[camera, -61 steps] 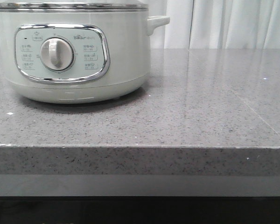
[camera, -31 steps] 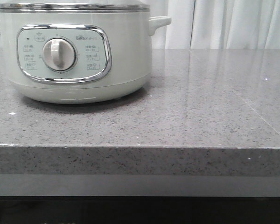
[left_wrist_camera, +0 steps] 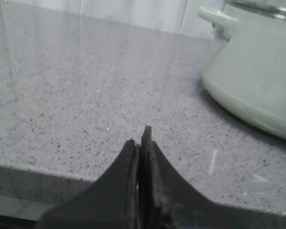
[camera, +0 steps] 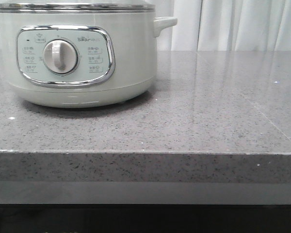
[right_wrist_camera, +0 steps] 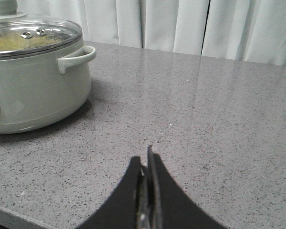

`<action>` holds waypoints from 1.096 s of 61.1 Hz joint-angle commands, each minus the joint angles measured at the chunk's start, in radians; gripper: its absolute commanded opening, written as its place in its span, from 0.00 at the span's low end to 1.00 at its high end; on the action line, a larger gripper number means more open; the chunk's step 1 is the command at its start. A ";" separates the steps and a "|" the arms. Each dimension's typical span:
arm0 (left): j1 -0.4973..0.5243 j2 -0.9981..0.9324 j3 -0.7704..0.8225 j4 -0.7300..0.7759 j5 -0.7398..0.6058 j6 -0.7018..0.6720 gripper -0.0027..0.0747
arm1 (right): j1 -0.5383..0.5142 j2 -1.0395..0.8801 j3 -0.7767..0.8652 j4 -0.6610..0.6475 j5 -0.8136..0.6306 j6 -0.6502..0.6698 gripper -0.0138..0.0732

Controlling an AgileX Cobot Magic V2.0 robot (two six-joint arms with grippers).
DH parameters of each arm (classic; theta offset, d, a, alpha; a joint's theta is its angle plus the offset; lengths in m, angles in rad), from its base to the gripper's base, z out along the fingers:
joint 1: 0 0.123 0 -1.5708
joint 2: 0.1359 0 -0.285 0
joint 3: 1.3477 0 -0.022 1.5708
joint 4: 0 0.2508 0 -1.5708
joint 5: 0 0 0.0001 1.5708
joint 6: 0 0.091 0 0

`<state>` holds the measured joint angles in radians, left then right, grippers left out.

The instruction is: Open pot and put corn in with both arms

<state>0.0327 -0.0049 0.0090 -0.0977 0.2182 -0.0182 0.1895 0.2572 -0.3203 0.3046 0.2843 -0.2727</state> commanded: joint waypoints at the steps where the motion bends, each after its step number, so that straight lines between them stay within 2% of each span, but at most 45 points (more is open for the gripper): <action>1: 0.001 -0.025 0.000 -0.001 -0.096 -0.012 0.01 | -0.004 0.007 -0.030 0.005 -0.069 -0.007 0.08; 67: -0.001 -0.022 -0.003 0.033 -0.080 -0.008 0.01 | -0.004 0.007 -0.030 0.005 -0.069 -0.007 0.08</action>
<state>0.0323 -0.0049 0.0088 -0.0631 0.2133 -0.0199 0.1895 0.2572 -0.3203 0.3046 0.2843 -0.2727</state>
